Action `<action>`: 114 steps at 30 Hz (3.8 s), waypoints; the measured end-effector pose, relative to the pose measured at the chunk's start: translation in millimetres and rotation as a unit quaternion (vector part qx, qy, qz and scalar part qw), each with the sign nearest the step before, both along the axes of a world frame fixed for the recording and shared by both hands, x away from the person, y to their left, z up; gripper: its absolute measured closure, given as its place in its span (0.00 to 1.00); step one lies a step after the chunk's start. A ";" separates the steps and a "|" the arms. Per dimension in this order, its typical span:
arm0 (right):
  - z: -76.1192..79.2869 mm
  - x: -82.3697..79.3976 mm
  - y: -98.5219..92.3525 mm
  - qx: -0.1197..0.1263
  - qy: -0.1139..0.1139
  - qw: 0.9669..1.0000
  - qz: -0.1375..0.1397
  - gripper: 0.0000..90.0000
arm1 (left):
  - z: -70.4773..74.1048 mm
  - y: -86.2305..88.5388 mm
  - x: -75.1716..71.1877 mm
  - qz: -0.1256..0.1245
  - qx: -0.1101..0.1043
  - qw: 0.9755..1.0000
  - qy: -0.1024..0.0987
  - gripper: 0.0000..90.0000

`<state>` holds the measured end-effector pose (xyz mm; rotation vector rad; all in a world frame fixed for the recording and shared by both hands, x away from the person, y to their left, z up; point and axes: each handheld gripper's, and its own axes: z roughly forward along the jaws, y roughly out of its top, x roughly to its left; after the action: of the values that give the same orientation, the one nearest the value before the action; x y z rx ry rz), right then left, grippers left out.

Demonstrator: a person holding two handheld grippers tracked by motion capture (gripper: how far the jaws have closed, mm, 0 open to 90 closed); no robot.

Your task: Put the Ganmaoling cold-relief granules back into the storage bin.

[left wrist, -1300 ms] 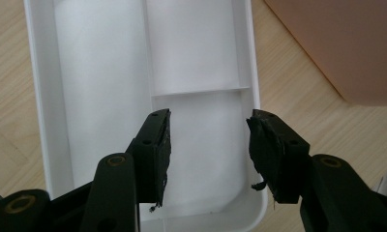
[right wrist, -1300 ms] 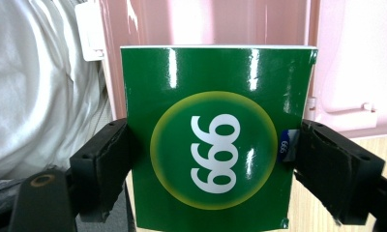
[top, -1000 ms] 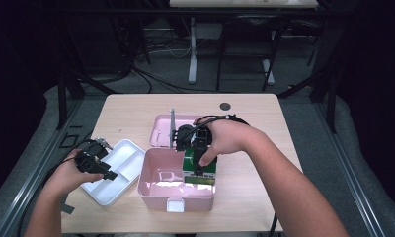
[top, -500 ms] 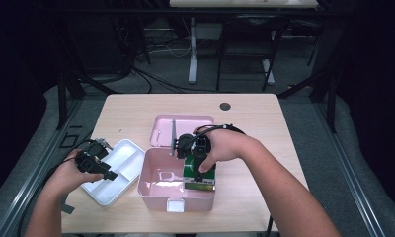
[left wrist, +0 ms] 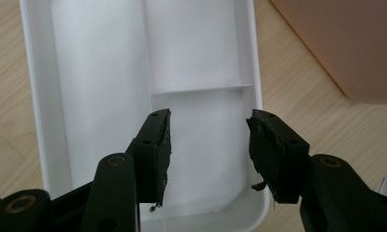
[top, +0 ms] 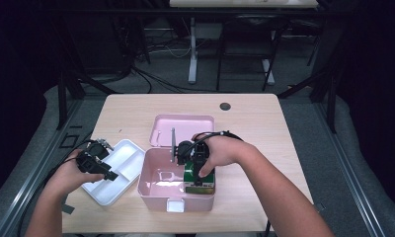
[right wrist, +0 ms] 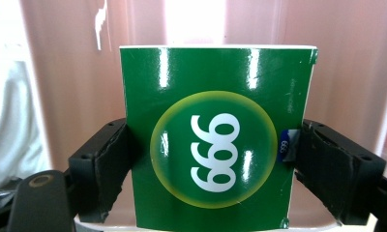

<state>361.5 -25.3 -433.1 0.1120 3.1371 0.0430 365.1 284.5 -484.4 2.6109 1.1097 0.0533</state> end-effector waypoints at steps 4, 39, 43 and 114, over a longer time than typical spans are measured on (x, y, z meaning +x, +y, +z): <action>-6.9 2.3 -0.7 0.007 0.006 1.000 -0.004 0.18 | -0.4 -0.1 0.1 0.001 -0.001 1.000 0.001 0.56; -32.2 8.3 -0.9 -0.001 0.002 1.000 -0.004 0.17 | -2.1 -0.1 0.7 -0.001 0.003 1.000 0.001 0.56; -33.6 7.7 0.8 -0.012 0.004 1.000 -0.007 0.17 | -2.2 -0.4 0.8 -0.002 0.003 1.000 0.001 0.56; 17.7 -46.1 -116.2 0.086 -0.084 0.984 -0.131 0.30 | 2.0 0.5 5.0 0.036 0.031 0.999 -0.002 0.62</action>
<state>315.4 -141.6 -415.4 0.4920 2.9174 0.3050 370.1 285.0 -482.4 2.6239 1.2181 0.1101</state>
